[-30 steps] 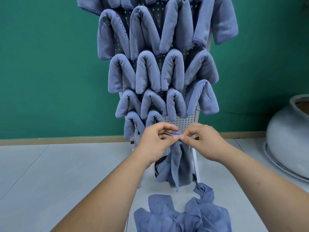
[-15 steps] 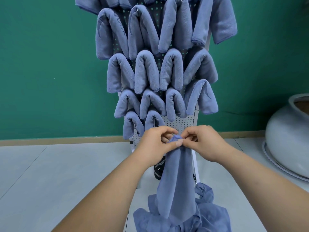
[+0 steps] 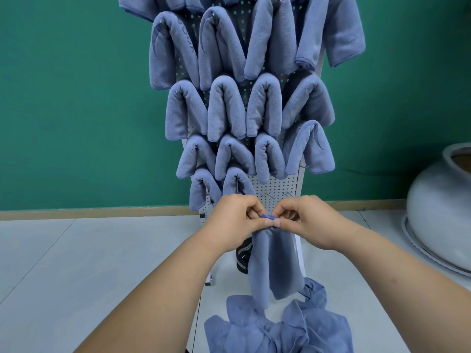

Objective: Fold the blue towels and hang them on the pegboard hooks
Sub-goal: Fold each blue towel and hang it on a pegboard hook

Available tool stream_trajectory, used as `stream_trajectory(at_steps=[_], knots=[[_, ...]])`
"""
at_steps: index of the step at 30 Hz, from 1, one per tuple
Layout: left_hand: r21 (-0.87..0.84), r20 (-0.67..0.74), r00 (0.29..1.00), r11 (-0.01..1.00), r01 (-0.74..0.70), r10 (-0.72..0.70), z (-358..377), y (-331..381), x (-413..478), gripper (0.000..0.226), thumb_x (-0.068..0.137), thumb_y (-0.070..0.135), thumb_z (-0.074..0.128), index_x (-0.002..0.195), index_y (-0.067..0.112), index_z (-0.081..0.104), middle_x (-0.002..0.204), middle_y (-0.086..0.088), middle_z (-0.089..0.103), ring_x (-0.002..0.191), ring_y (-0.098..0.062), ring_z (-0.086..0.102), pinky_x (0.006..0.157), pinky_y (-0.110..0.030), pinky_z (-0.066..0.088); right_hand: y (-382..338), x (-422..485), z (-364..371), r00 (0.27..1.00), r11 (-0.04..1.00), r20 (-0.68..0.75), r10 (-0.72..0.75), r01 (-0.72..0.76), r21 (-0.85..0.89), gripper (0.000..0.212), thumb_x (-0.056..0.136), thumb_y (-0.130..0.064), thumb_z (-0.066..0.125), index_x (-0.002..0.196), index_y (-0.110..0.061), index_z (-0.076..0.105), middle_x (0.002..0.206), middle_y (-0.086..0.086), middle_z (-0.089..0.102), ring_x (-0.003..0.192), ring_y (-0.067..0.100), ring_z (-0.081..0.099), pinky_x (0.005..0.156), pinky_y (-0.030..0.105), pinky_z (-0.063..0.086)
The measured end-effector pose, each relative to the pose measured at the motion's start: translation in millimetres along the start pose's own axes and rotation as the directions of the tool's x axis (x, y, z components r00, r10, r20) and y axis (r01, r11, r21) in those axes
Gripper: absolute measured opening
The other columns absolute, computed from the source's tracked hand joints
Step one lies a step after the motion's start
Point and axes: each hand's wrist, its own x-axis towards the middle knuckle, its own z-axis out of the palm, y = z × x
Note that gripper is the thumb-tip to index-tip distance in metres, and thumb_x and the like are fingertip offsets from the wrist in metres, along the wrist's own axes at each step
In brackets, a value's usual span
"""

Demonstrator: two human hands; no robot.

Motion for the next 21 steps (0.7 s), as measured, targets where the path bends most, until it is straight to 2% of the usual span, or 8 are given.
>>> stream_trajectory(at_steps=[6,8,11,16,21], knots=[[0.075,0.043,0.999,0.997,-0.033,0.030,-1.4,-0.4,0.6,0.013,0.089,0.041,0.082,0.091,0.031,0.075,0.074,0.010,0.073,0.067,-0.012,0.066,0.072,-0.041,0.059,1.2,0.2,4.1,1.000,1.000,-0.009,-0.001,0.001,-0.021,0.004,0.095,-0.035,0.075,0.095,-0.034,0.071,0.083,-0.011,0.073,0.081,0.008,0.067,0.080,0.034,0.057],[0.098,0.027,0.999,0.994,-0.042,0.039,-2.7,-1.0,0.9,0.007,0.093,0.039,0.078,0.092,0.033,0.075,0.076,0.011,0.072,0.069,-0.011,0.067,0.074,-0.041,0.059,1.9,0.0,7.2,1.000,1.000,0.000,0.001,-0.001,0.006,0.014,0.094,-0.035,0.076,0.101,-0.037,0.064,0.084,-0.010,0.071,0.082,0.011,0.066,0.082,0.036,0.057],[0.087,-0.043,0.996,0.994,-0.073,0.077,-8.5,-4.3,2.0,0.004,0.094,0.037,0.077,0.093,0.034,0.076,0.077,0.014,0.072,0.073,-0.004,0.066,0.077,-0.037,0.058,9.1,0.3,10.2,0.998,1.000,0.049,0.031,-0.030,-0.005,0.025,0.092,-0.034,0.077,0.106,-0.038,0.057,0.084,-0.013,0.070,0.083,0.012,0.064,0.087,0.039,0.055],[-0.044,-0.225,0.974,0.998,-0.045,0.034,-34.9,-14.5,3.5,0.004,0.094,0.028,0.078,0.091,0.027,0.077,0.079,0.015,0.073,0.073,-0.004,0.066,0.073,-0.020,0.053,46.6,-7.7,6.3,0.983,0.981,0.107,0.150,-0.134,-0.143,0.018,0.089,-0.043,0.079,0.093,-0.039,0.062,0.089,-0.011,0.070,0.092,0.012,0.062,0.088,0.037,0.053],[0.009,-0.360,0.931,0.998,0.063,-0.055,-64.4,-49.2,-1.0,0.011,0.093,0.025,0.079,0.084,0.030,0.074,0.078,0.017,0.073,0.072,-0.001,0.066,0.068,-0.010,0.045,78.7,-18.0,-12.9,0.969,0.932,-0.001,0.247,-0.238,-0.272,0.014,0.093,-0.041,0.076,0.087,-0.034,0.066,0.085,-0.011,0.071,0.089,0.015,0.064,0.082,0.036,0.055]])
